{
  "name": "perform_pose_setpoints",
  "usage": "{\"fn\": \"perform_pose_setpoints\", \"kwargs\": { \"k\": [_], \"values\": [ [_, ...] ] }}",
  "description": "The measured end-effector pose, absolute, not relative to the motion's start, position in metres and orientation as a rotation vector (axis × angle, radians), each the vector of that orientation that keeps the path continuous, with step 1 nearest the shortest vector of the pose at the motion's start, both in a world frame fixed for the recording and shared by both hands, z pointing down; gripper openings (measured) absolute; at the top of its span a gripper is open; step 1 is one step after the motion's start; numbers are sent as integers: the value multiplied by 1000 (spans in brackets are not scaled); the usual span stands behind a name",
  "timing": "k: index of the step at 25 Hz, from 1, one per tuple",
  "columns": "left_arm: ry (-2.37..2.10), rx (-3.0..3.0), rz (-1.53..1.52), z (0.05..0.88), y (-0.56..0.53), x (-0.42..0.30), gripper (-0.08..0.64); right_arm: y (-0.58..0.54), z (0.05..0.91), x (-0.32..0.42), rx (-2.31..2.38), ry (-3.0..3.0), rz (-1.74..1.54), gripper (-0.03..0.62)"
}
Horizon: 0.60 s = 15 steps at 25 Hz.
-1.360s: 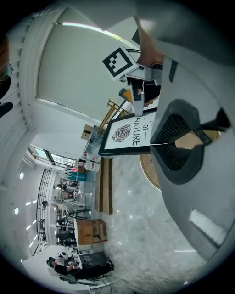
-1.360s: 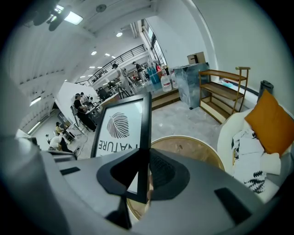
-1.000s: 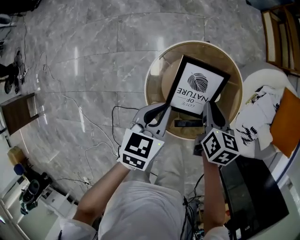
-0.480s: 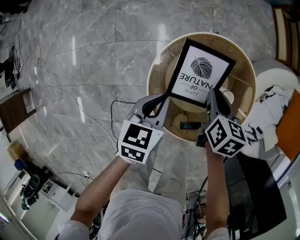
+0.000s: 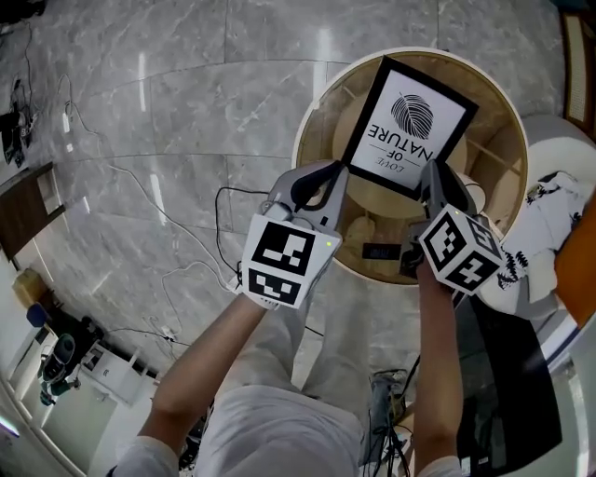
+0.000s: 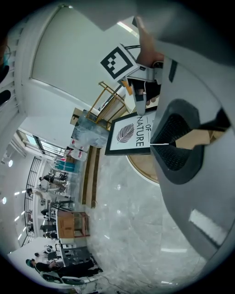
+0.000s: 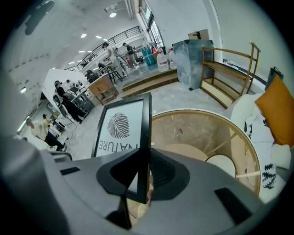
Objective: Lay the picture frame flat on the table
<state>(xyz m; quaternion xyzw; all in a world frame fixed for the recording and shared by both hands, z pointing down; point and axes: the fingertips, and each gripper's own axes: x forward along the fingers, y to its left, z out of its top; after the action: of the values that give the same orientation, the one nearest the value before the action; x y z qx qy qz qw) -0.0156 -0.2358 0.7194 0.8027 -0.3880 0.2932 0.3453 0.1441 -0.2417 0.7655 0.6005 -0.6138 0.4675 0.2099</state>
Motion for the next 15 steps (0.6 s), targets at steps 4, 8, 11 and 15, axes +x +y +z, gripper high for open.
{"fn": "perform_pose_setpoints", "kwargs": {
  "k": [4,8,11,15],
  "values": [
    [-1008,2077,776,739,-241,-16,9,-243,788,145,1666,-1670,1329,61],
    [-1004,2070,790,758,-241,-17,9,-239,814,145,1664,-1627,1366,61],
    [-999,2065,801,772,-239,-17,9,-238,830,144,1662,-1600,1381,61],
    [-999,2059,809,783,-236,-17,9,-236,845,146,1663,-1560,1383,62]
  ]
}}
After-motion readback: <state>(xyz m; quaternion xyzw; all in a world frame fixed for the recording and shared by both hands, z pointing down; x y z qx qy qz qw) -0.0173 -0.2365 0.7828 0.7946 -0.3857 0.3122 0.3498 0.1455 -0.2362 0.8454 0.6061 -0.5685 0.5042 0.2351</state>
